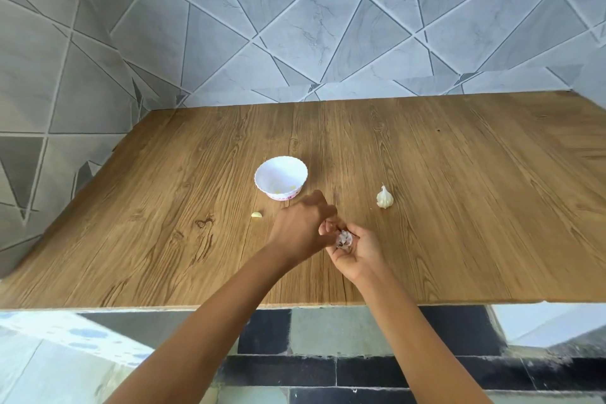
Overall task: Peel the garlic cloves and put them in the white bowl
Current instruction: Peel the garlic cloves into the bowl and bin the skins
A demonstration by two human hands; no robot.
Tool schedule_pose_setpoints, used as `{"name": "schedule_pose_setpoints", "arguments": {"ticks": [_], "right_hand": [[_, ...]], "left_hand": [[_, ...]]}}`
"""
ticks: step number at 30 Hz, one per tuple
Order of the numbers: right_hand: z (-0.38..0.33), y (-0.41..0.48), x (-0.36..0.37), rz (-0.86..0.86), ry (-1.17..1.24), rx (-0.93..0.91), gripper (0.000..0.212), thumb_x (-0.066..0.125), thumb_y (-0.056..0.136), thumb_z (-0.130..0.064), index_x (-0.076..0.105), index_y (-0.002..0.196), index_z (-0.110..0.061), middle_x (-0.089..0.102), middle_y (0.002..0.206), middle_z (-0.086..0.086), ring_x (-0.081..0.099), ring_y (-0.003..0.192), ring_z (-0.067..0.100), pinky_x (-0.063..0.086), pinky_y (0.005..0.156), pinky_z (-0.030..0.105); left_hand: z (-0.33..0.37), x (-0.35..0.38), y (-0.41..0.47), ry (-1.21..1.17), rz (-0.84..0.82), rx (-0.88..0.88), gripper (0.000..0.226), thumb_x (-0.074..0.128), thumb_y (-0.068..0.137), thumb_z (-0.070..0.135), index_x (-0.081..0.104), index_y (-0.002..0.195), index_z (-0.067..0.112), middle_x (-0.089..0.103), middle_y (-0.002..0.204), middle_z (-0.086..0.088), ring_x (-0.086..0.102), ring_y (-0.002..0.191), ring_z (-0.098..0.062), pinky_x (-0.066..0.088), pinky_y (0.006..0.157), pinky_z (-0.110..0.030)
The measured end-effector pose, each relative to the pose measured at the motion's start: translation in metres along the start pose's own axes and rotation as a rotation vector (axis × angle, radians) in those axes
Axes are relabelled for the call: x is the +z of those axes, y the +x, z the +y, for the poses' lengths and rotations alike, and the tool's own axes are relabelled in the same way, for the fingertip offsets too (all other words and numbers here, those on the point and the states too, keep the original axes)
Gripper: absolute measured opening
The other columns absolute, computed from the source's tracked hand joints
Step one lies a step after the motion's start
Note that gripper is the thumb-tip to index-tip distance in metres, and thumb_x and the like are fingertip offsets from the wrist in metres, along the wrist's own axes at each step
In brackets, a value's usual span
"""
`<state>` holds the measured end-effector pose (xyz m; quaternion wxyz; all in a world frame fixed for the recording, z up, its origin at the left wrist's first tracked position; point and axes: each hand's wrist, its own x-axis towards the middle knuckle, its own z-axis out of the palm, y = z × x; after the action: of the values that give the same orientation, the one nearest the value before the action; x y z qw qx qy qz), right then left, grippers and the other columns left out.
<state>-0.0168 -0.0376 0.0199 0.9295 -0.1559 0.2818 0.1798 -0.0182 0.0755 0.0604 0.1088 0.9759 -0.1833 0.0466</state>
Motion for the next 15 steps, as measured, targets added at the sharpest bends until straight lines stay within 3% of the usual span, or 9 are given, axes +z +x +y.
{"name": "schedule_pose_setpoints", "arguments": {"ticks": [3,5,7,9,15], "right_hand": [[-0.001,0.001,0.001,0.004,-0.06,0.012,0.026,0.037,0.099,-0.01,0.057,0.092,0.005,0.066,0.08,0.019,0.064,0.078,0.026,0.054,0.075,0.034],[0.001,0.001,0.004,0.0,-0.117,0.045,0.029,0.037,0.099,-0.011,0.06,0.089,0.004,0.068,0.075,0.017,0.063,0.077,0.024,0.054,0.076,0.031],[0.003,0.001,0.007,-0.012,-0.172,0.077,0.028,0.036,0.099,-0.01,0.06,0.095,0.005,0.068,0.082,0.019,0.064,0.082,0.026,0.054,0.077,0.032],[0.005,0.001,0.009,-0.022,-0.237,0.127,0.029,0.036,0.098,-0.01,0.061,0.099,0.005,0.069,0.087,0.019,0.065,0.085,0.027,0.054,0.074,0.036],[0.021,0.007,0.01,-0.116,-0.325,0.338,0.035,0.034,0.1,-0.016,0.061,0.096,0.006,0.07,0.081,0.021,0.07,0.068,0.029,0.056,0.067,0.038]], "left_hand": [[-0.009,-0.001,-0.007,-0.195,0.031,-0.032,0.019,0.064,0.083,0.025,0.071,0.1,0.029,0.054,0.102,0.01,0.058,0.086,-0.013,0.049,0.067,-0.032],[-0.012,0.0,-0.014,-0.272,0.046,-0.062,0.016,0.065,0.082,0.024,0.073,0.095,0.029,0.055,0.094,0.013,0.056,0.08,-0.01,0.052,0.07,-0.036],[-0.013,0.002,-0.019,-0.302,0.071,-0.098,0.015,0.065,0.08,0.024,0.073,0.093,0.029,0.06,0.092,0.011,0.057,0.079,-0.01,0.053,0.07,-0.038],[-0.011,0.004,-0.026,-0.399,0.127,-0.179,0.014,0.068,0.08,0.02,0.073,0.09,0.027,0.065,0.09,0.008,0.06,0.077,-0.009,0.054,0.071,-0.035],[-0.013,-0.002,-0.079,-1.078,0.376,-0.634,0.01,0.062,0.089,0.005,0.069,0.096,0.007,0.068,0.083,0.002,0.061,0.073,-0.003,0.05,0.071,-0.017]]}}
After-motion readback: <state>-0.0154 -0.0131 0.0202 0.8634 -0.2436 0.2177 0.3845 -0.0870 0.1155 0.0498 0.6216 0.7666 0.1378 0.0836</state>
